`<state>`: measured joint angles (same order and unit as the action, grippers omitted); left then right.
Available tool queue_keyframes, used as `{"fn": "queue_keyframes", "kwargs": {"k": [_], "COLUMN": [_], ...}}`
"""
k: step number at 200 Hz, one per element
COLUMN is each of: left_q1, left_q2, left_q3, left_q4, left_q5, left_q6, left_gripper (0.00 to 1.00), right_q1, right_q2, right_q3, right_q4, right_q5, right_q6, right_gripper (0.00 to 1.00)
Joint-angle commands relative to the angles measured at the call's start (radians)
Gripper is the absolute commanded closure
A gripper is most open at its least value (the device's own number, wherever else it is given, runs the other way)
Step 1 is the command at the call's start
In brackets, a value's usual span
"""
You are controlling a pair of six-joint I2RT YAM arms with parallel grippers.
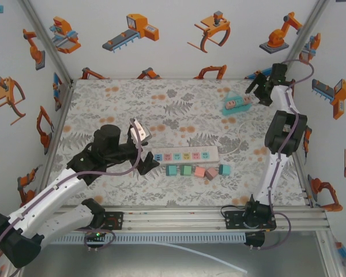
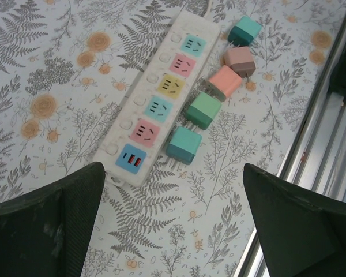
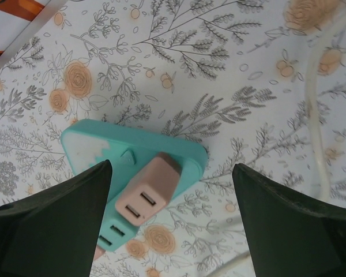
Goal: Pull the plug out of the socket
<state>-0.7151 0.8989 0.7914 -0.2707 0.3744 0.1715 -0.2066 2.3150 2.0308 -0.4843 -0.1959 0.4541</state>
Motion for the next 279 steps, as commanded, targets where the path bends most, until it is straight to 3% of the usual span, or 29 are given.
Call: {"fn": "queue_keyframes", "kwargs": {"k": [1, 40, 65, 125, 138, 170, 218, 232, 257, 279], "left_q1": [-0.008, -0.008, -0.010, -0.016, -0.018, -0.016, 0.003, 0.036, 0.097, 0.142], "left_q2": [0.030, 0.082, 0.098, 0.044, 0.025, 0.035, 0.270, 0.370, 0.548, 0.682], "left_q3": [0.041, 0.061, 0.067, 0.045, 0.033, 0.044, 0.202, 0.264, 0.347, 0.427], "left_q4": [0.047, 0.070, 0.082, 0.083, 0.086, 0.082, 0.020, 0.003, 0.081, 0.169], "left_q5": [-0.009, 0.002, 0.014, -0.010, -0.051, -0.306, -0.476, -0.451, -0.307, -0.225], "left_q6": [-0.013, -0.017, -0.019, -0.062, -0.100, -0.317, -0.623, -0.691, -0.706, -0.702], "left_gripper": [0.03, 0.03, 0.03, 0.03, 0.03, 0.03, 0.03, 0.03, 0.00, 0.08], "right_q1": [0.005, 0.025, 0.053, 0.166, 0.194, 0.273, 0.386, 0.406, 0.438, 0.467], "right_q2": [0.050, 0.058, -0.038, -0.323, -0.380, -0.513, -0.641, -0.676, -0.729, -0.769], "right_q3": [0.075, 0.003, -0.187, -0.669, -0.769, -0.978, -1.174, -1.204, -1.246, -1.263], "right_q4": [-0.066, -0.043, 0.072, 0.308, 0.355, 0.473, 0.556, 0.551, 0.530, 0.482], "right_q5": [-0.130, -0.190, -0.175, -0.070, -0.041, 0.022, 0.076, 0.078, 0.072, 0.046], "right_q6": [-0.024, 0.075, 0.158, 0.376, 0.442, 0.594, 0.740, 0.748, 0.742, 0.729], "right_gripper": [0.25, 0.36, 0.43, 0.44, 0.43, 0.41, 0.38, 0.38, 0.39, 0.40]}}
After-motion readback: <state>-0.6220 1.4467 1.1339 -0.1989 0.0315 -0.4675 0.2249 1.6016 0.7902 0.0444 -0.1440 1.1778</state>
